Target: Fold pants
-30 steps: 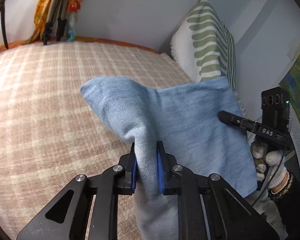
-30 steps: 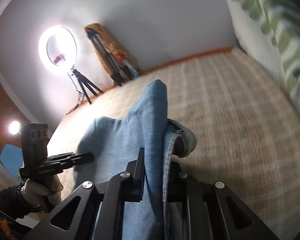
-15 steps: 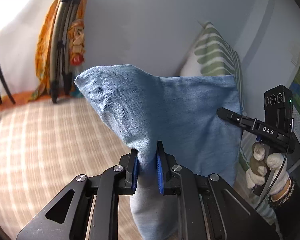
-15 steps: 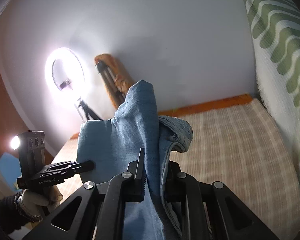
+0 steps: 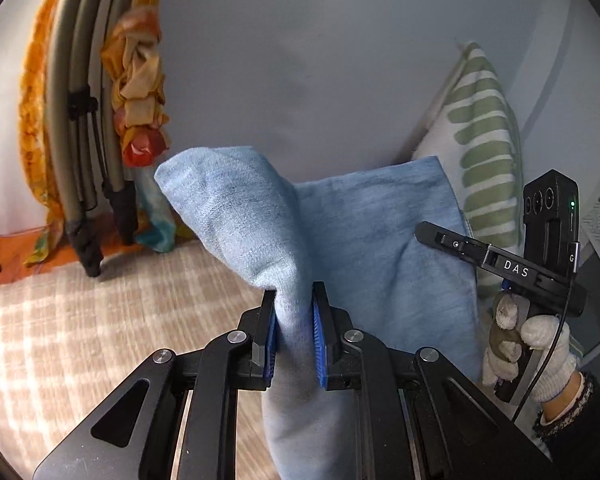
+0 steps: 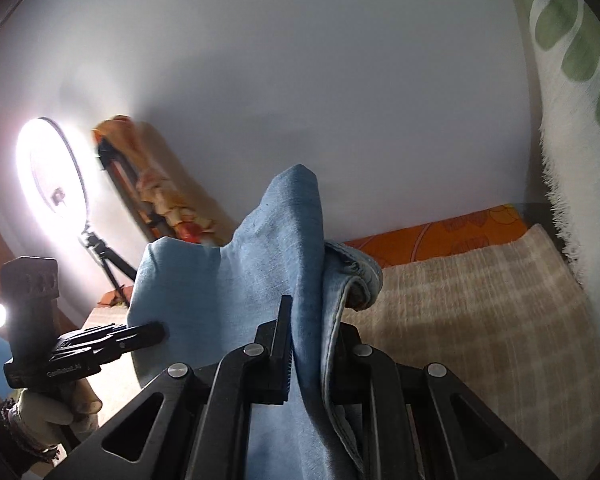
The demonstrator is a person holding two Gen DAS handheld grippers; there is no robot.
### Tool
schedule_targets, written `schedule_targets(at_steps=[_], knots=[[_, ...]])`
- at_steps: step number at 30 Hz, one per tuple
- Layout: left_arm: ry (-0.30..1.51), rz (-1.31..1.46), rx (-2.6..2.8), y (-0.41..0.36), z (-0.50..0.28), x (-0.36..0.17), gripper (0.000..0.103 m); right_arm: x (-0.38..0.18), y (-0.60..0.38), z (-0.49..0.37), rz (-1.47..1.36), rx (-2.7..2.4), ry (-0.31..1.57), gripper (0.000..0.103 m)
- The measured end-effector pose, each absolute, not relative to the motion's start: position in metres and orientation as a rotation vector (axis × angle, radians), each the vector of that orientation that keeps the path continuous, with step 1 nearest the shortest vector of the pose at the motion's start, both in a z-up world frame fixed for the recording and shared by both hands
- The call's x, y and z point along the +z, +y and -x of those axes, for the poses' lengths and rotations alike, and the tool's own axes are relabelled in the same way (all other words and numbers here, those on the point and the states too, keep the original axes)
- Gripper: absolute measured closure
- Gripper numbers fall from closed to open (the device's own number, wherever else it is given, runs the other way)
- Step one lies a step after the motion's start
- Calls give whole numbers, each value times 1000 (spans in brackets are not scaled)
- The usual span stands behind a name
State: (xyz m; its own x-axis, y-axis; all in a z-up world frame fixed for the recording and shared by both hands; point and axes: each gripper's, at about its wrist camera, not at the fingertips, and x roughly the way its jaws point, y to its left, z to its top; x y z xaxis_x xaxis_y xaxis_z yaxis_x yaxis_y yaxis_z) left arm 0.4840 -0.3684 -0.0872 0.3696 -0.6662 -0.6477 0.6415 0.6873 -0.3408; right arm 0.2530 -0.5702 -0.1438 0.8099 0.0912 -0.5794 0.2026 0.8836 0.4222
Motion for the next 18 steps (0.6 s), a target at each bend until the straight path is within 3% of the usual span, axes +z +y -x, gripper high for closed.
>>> schedule_targets(at_steps=[5, 7, 9, 10, 13, 15, 18], knots=[[872, -18, -800, -375, -496, -110, 89, -174, -580, -274, -453, -93, 706, 93], [882, -62, -779, -377, -496, -117, 88, -181, -577, -281, -413, -129, 749, 88], [903, -86, -749, -378, -496, -120, 83, -182, -575, -286, -403, -172, 780, 66], [910, -97, -729, -378, -496, -120, 81, -182, -573, -287, -383, -205, 788, 61], [867, -117, -687, -370, -489, -111, 78, -176, -564, -289, -329, -282, 799, 51], [849, -101, -694, -362, -483, -102, 73, -169, -559, -284, -321, -319, 787, 38], [818, -103, -703, -350, -466, -87, 68, -155, -544, -275, -308, -325, 758, 32]])
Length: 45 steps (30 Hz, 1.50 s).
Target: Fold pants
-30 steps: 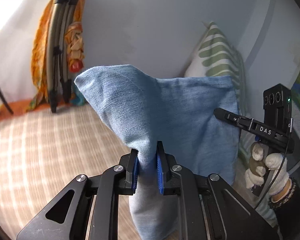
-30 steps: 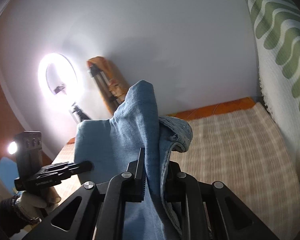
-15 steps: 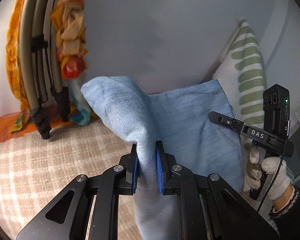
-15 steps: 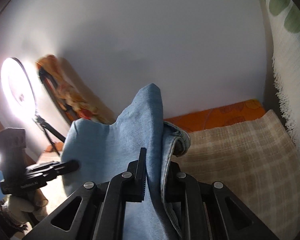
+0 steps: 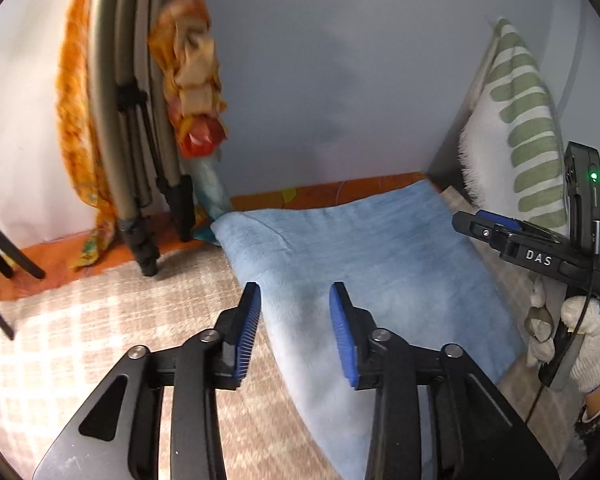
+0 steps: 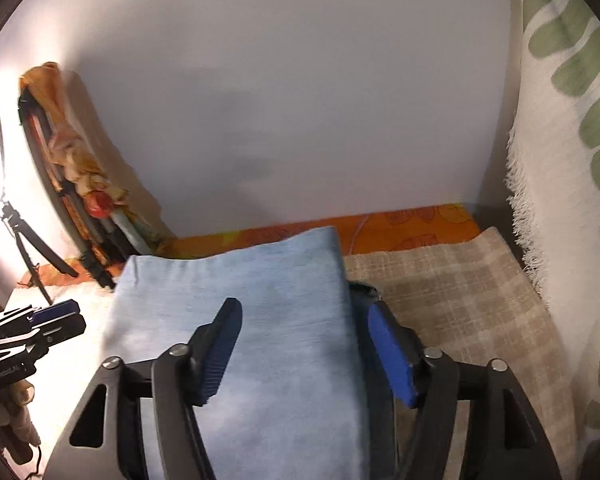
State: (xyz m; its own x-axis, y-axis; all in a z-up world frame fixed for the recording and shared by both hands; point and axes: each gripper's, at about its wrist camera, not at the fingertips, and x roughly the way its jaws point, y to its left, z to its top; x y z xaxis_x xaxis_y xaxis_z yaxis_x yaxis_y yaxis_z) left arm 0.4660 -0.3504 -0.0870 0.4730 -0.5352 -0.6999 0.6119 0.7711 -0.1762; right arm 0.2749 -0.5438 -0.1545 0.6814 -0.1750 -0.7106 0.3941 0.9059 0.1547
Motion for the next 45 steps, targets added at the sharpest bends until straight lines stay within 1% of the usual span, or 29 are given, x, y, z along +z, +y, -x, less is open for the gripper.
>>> schedule_targets(at_steps=[1, 3, 4, 5, 6, 9, 10, 11, 15, 18, 20, 23, 25, 36, 38, 45], knots=[[806, -101, -711, -346, -460, -81, 67, -148, -539, -272, -294, -338, 757, 30], [790, -93, -725, -336, -448, -71, 62, -136, -528, -263, -270, -358, 751, 25], [779, -89, -731, -331, -442, -65, 56, -134, -526, -258, -264, -357, 746, 24], [767, -87, -734, -327, -439, -60, 53, -129, -521, -254, -256, -354, 741, 23], [754, -82, -738, -319, -429, -53, 53, -121, -511, -247, -249, -348, 735, 20], [739, -67, -750, -305, -417, -38, 53, -103, -491, -232, -229, -356, 714, 16], [730, -64, -755, -300, -409, -33, 48, -95, -483, -223, -229, -361, 700, 15], [718, -65, -757, -295, -401, -28, 42, -92, -479, -218, -229, -362, 692, 13], [665, -74, -765, -277, -369, -8, 38, -71, -450, -193, -201, -378, 655, 4], [635, -67, -773, -263, -346, 1, 32, -55, -426, -174, -157, -397, 636, 1], [618, -69, -771, -254, -334, 5, 28, -49, -410, -163, -138, -406, 627, 0], [600, -65, -775, -241, -314, 11, 27, -44, -394, -149, -135, -410, 621, 0], [594, -63, -775, -234, -304, 12, 22, -43, -384, -140, -135, -412, 613, 0], [594, -68, -713, -201, -264, 17, 21, -42, -339, -101, -127, -445, 588, 0], [580, -68, -707, -197, -260, 20, 18, -43, -335, -96, -129, -447, 583, 0], [586, -89, -681, -191, -254, 20, 16, -45, -331, -85, -157, -456, 568, 0]])
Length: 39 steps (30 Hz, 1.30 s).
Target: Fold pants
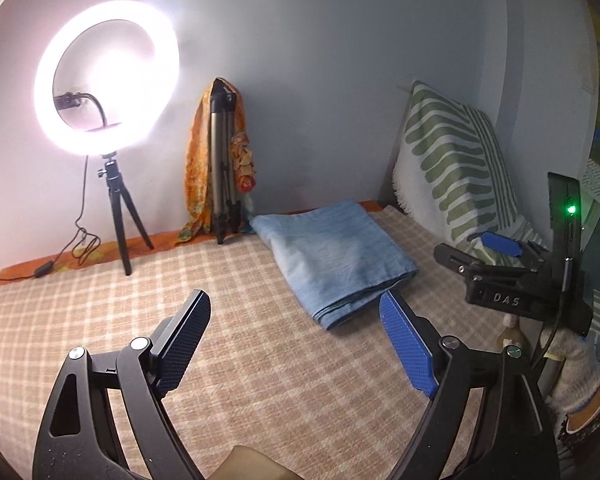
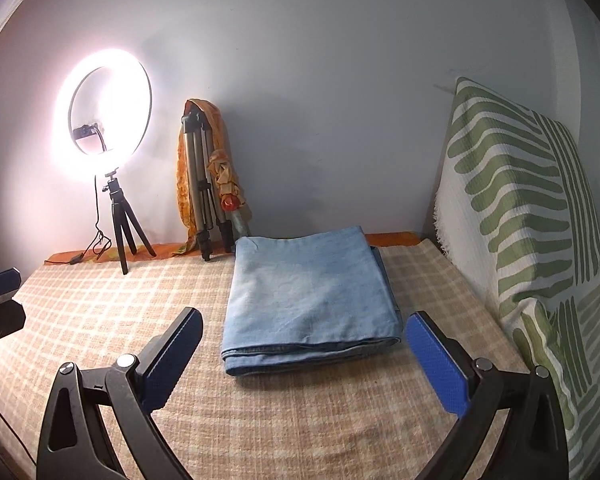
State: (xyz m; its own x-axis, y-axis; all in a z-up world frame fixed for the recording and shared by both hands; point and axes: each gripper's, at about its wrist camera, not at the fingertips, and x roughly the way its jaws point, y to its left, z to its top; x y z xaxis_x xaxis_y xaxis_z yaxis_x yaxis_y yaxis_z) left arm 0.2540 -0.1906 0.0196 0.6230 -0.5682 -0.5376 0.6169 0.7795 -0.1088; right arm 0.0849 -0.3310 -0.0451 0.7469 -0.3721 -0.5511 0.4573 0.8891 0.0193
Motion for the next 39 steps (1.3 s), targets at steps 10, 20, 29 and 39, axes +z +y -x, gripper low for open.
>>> schedule_targets(at_steps=[10, 20, 29, 39], knots=[[535, -154, -636, -192, -241, 19, 16, -45, -332, -80, -172, -464, 563, 0], [555, -156, -651, -193, -242, 14, 16, -45, -332, -77, -179, -455, 567, 0], [559, -155, -661, -195, -240, 13, 16, -45, -334, -77, -184, -453, 565, 0], [560, -161, -667, -197, -240, 13, 16, -49, -333, -79, -194, -448, 574, 0]])
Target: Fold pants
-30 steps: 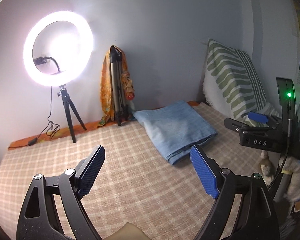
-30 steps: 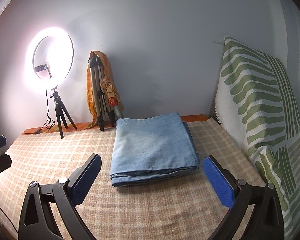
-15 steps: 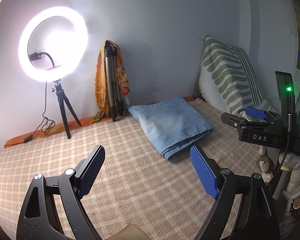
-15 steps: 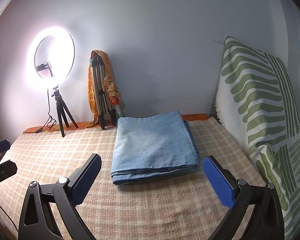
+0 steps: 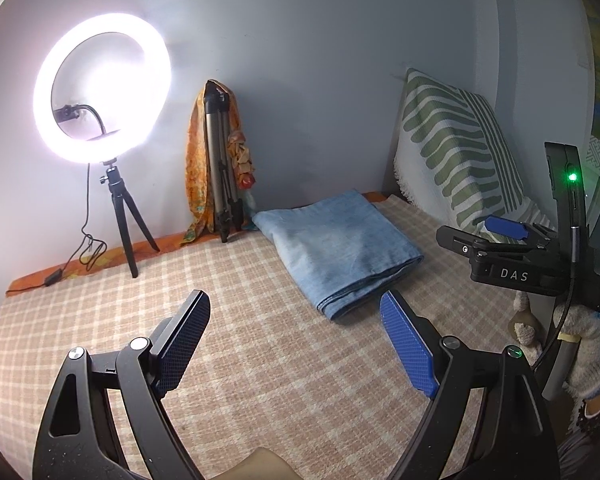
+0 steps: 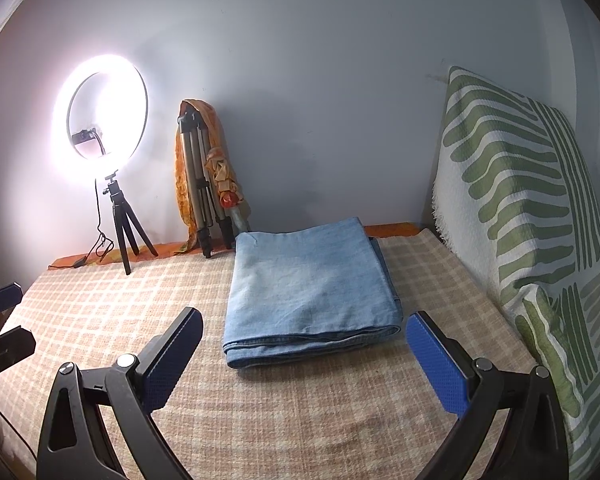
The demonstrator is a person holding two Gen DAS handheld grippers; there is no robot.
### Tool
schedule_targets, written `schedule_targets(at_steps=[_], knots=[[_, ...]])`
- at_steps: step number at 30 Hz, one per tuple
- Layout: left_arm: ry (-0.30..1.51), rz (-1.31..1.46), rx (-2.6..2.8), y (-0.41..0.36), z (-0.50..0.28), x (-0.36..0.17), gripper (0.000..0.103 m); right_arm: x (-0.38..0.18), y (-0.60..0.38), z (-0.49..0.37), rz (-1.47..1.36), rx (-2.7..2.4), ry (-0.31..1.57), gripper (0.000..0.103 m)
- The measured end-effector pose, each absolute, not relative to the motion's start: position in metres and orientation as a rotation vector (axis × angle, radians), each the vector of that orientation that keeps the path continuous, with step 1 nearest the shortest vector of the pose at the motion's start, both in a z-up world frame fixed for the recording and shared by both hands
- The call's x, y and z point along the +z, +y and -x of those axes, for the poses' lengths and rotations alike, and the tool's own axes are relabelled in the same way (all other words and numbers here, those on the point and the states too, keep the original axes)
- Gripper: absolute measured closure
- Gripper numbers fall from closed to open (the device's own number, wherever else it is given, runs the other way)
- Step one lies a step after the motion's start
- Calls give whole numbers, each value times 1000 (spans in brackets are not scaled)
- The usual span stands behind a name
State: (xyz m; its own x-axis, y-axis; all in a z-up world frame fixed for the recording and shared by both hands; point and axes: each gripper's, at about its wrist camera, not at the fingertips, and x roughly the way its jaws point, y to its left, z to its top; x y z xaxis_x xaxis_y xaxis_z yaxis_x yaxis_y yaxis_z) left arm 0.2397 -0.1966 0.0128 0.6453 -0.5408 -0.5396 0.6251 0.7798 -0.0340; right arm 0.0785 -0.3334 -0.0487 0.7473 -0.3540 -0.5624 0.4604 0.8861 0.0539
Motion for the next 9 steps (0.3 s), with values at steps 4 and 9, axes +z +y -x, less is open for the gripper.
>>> schedule_targets(at_steps=[4, 9], knots=[[561, -164, -666, -197, -240, 13, 16, -50, -333, -79, -195, -449, 578, 0], [563, -169, -671, -200, -239, 11, 16, -51, -332, -79, -196, -451, 580, 0]])
